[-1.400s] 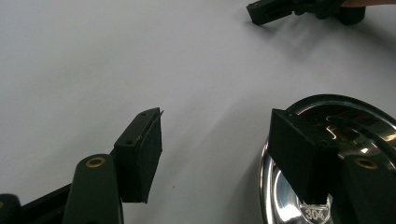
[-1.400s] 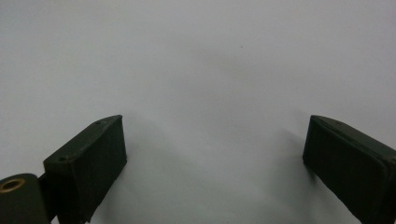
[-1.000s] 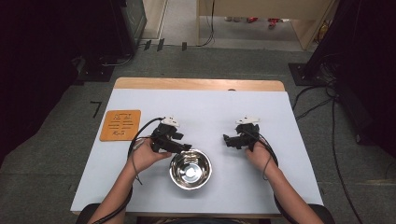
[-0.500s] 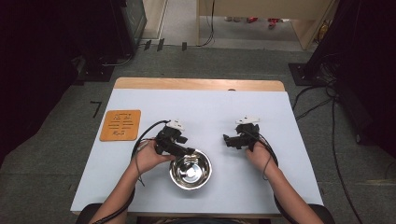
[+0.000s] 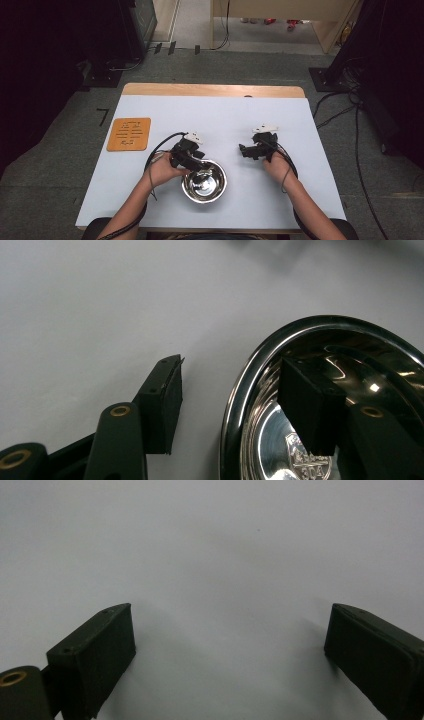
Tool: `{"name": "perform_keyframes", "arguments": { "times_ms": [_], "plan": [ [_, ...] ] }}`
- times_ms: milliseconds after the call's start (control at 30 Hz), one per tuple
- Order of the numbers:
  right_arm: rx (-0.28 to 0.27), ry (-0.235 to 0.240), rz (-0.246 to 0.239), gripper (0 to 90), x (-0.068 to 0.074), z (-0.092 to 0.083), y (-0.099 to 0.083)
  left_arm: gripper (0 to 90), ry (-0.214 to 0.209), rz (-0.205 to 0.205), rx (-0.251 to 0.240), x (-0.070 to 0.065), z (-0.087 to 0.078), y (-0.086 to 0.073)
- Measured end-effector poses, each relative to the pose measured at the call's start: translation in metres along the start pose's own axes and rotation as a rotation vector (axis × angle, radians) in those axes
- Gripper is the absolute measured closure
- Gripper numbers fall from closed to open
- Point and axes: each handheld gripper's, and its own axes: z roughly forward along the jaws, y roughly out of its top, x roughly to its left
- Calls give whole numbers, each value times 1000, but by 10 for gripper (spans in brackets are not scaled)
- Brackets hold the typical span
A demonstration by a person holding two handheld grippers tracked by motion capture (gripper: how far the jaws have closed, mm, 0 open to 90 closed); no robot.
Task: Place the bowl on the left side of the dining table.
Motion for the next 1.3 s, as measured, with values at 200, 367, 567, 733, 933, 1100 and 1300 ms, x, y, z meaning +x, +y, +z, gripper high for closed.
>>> {"name": "perform_keyframes", "arguments": {
  "times_ms": [200,367,567,733,933,1100,1300],
  "plan": [
    [0,0,0,57,0,0,0,484,-42,-2,13,1,4,-2],
    [0,0,-1,57,0,0,0,543,-57,6,44,1,7,-4],
    [0,0,-1,57,0,0,0,645,-82,17,59,0,8,-3],
    [0,-1,-1,57,0,0,0,673,-90,14,74,2,7,-3],
    [1,0,-3,57,0,0,0,806,-123,-60,65,6,1,0],
    [1,-1,-3,57,0,0,0,858,-130,-118,74,7,0,2],
    [1,0,-3,57,0,0,0,868,-133,-136,90,9,2,2]
  ]
}}
